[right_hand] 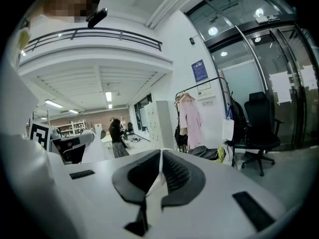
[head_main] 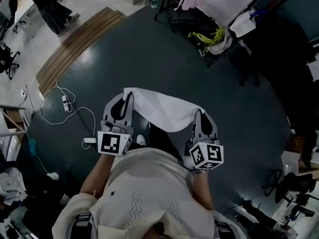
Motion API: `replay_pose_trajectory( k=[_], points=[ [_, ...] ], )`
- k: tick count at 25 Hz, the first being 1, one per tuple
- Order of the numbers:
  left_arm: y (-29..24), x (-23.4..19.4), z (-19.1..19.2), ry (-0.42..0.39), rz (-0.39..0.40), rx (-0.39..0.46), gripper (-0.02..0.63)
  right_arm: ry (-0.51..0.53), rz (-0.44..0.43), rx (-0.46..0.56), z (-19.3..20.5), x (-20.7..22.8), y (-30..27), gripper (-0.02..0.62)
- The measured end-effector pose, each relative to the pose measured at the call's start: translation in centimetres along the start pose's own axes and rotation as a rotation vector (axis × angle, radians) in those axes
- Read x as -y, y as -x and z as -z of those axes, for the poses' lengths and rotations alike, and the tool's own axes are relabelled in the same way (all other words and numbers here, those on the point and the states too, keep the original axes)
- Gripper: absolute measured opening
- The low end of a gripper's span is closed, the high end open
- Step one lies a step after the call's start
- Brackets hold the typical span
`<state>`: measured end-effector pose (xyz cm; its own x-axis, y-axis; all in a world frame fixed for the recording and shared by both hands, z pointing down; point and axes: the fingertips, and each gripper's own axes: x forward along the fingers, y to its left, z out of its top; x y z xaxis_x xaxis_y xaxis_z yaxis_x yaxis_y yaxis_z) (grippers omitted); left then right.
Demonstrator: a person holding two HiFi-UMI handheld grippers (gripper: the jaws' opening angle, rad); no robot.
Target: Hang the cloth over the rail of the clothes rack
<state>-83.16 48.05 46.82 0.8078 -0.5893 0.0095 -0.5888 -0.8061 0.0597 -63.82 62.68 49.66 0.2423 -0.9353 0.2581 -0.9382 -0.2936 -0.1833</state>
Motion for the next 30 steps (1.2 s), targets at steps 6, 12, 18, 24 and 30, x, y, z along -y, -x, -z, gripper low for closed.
replay_pose_trajectory(
  k=[6, 12, 18, 24, 30],
  points=[
    [-9.2, -2.7, -0.1, -0.027, -0.053, -0.010, 0.025, -0.006, -0.059, 0.001, -2.8, 3.5, -10.2, 0.023],
    [-19.5, -3.4, -1.6, -0.063, -0.089, 0.001, 0.025, -0.021, -0.109, 0.007, -7.1, 8.9, -19.0, 0.024],
    [-26.2, -5.4, -1.3, -0.024, -0.160, -0.012, 0.025, 0.000, -0.164, -0.004, -9.8, 11.6, -26.1, 0.023],
    [-32.8, -7.2, -1.5, -0.022, -0.102, -0.004, 0.025, -0.016, -0.120, -0.013, -10.2, 12.6, -30.3, 0.024],
    [-42.7, -9.1, 0.0, -0.029, 0.059, -0.037, 0.025, -0.019, 0.007, -0.009, -11.4, 15.4, -36.5, 0.023]
  ],
)
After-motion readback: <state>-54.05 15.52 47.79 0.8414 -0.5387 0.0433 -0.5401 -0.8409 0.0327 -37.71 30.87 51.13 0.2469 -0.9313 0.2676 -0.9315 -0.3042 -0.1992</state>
